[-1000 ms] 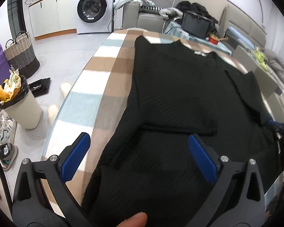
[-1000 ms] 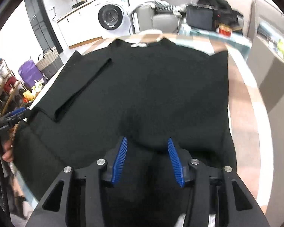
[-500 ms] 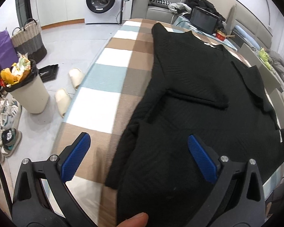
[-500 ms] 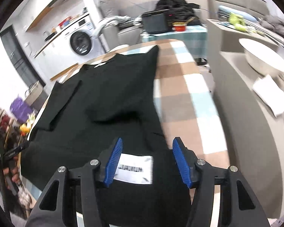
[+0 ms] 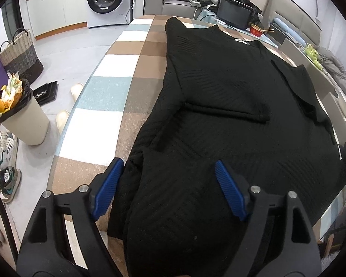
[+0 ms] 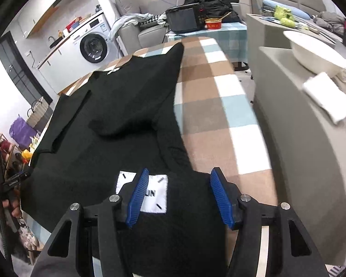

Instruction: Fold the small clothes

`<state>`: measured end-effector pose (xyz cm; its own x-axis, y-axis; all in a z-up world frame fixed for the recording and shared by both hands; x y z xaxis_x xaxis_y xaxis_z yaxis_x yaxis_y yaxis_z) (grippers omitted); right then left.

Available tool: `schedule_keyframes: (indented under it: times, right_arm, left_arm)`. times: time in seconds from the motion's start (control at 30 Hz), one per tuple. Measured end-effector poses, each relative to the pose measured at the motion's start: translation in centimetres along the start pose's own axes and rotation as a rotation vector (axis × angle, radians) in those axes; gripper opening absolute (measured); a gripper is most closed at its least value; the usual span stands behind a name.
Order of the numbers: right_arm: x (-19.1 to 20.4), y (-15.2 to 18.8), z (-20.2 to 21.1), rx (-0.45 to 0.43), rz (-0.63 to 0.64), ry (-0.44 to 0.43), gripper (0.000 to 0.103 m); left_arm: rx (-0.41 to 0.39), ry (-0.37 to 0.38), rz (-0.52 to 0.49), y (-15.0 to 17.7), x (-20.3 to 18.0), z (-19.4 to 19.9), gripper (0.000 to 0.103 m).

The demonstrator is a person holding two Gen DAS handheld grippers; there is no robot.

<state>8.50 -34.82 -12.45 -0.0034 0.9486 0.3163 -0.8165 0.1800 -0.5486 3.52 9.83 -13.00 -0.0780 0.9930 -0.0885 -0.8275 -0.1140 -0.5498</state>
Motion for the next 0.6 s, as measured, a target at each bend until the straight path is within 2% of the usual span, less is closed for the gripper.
schedule_keyframes:
  times: [0.1, 0.2, 0.33, 0.43, 0.47, 0.5, 0.53, 0.57, 0.6]
  right_arm:
    - [-1.1, 0.5, 0.8, -0.018, -0.033, 0.01, 0.064]
    - [-1.2, 1.1, 0.3, -0.001, -0.053, -0.029, 0.064]
    - [0.3, 1.4, -0.9, 0.012, -0.008, -0.072, 0.064]
    - [1.3, 1.1, -1.7, 0.003, 0.032, -0.065, 0.06]
    - [1.6, 1.0, -2.1, 0.003, 0.047, -0.065, 0.055]
    - [1.9, 0.9, -2.4, 0.01, 0.061, -0.065, 0.04]
    - [2.2, 0.9, -2.7, 0.022, 0.077, -0.059, 0.025]
    - [2.4, 0.9, -3.0, 0.033, 0.097, -0.044, 0.02]
    - [2.4, 0.9, -3.1, 0.036, 0.109, -0.034, 0.017]
  left_arm:
    - [-0.006, 0.016, 0.014, -0.1, 0.2, -0.3, 0.08]
    - [-0.011, 0.017, 0.01, -0.4, 0.2, -0.5, 0.08]
    - [-0.011, 0.017, 0.005, -0.6, 0.1, -0.7, 0.079]
    - [-0.02, 0.022, 0.002, -0.7, 0.1, -0.7, 0.072]
    - [-0.025, 0.023, 0.001, -0.7, 0.0, -0.7, 0.065]
    - [-0.032, 0.026, 0.003, -0.7, 0.0, -0.6, 0.052]
    - [-0.034, 0.036, 0.001, -0.6, -0.1, -0.5, 0.045]
    - [-0.037, 0.039, -0.007, -0.5, -0.3, -0.4, 0.033]
    - [-0.044, 0.038, -0.021, -0.4, -0.6, -0.1, 0.026]
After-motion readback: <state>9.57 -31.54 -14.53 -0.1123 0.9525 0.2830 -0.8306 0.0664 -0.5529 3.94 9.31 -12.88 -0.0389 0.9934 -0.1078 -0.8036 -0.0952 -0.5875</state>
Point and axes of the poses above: each gripper's, at about its wrist camera, not at the fingertips, and z roughly against the way its jaws point, x to its left, y to its underside, the point moved 4 cm from there along -z, roughly the way its jaws point, and after that the axes turned 6 degrees about -z, right-handed, at the moved point
